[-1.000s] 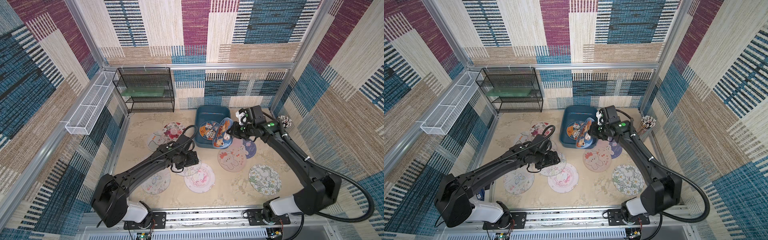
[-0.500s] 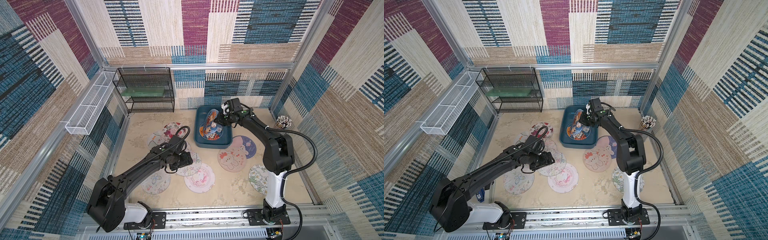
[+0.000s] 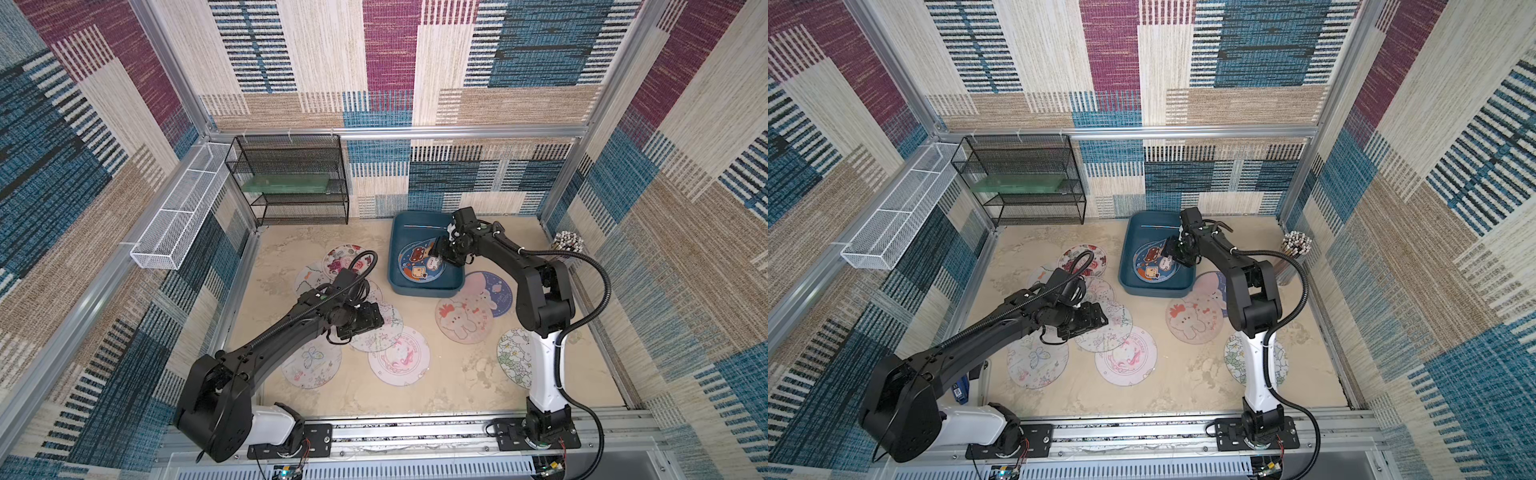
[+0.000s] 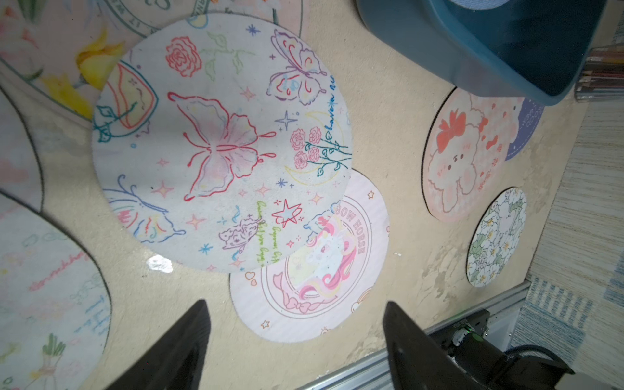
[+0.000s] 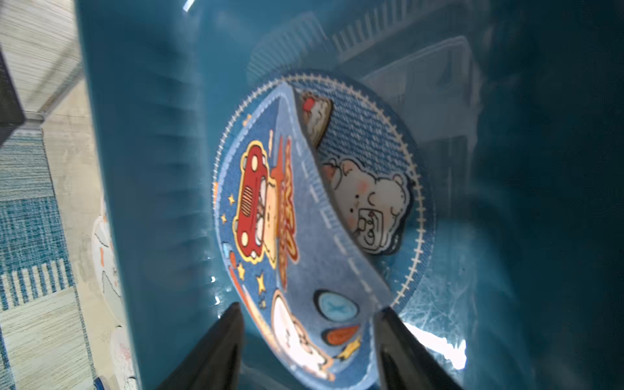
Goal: Put the coasters into the storage box
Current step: Place the coaster in the storage box, then pick up the coaster from the center of the board.
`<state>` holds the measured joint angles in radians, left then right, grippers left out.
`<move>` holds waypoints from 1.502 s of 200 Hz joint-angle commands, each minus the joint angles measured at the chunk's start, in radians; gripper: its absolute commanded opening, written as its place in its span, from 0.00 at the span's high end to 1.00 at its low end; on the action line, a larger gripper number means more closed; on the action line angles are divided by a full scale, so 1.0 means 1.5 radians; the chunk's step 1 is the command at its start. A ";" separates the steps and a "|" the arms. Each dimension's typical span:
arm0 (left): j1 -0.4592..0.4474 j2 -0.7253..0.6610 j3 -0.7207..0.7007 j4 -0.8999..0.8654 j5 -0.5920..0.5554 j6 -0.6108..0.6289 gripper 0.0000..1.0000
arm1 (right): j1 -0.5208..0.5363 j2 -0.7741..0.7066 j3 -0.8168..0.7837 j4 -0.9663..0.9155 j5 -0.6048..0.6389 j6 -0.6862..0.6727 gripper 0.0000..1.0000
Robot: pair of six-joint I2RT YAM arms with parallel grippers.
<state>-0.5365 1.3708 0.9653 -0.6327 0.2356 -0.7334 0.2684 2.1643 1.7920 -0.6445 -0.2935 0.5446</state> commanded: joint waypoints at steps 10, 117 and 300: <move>0.003 0.006 -0.007 0.012 0.006 0.036 0.20 | 0.005 -0.047 0.017 -0.033 0.034 -0.013 0.26; 0.020 0.028 -0.031 0.021 -0.064 0.001 0.21 | 0.122 -0.253 -0.143 -0.072 -0.026 -0.085 0.13; 0.038 0.098 -0.092 0.125 -0.150 -0.029 0.36 | 0.277 -0.141 -0.307 0.049 -0.067 -0.206 0.12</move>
<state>-0.4820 1.5043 0.8341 -0.4850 0.0067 -0.7643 0.6830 1.9434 1.3342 -0.6113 -0.4000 0.2470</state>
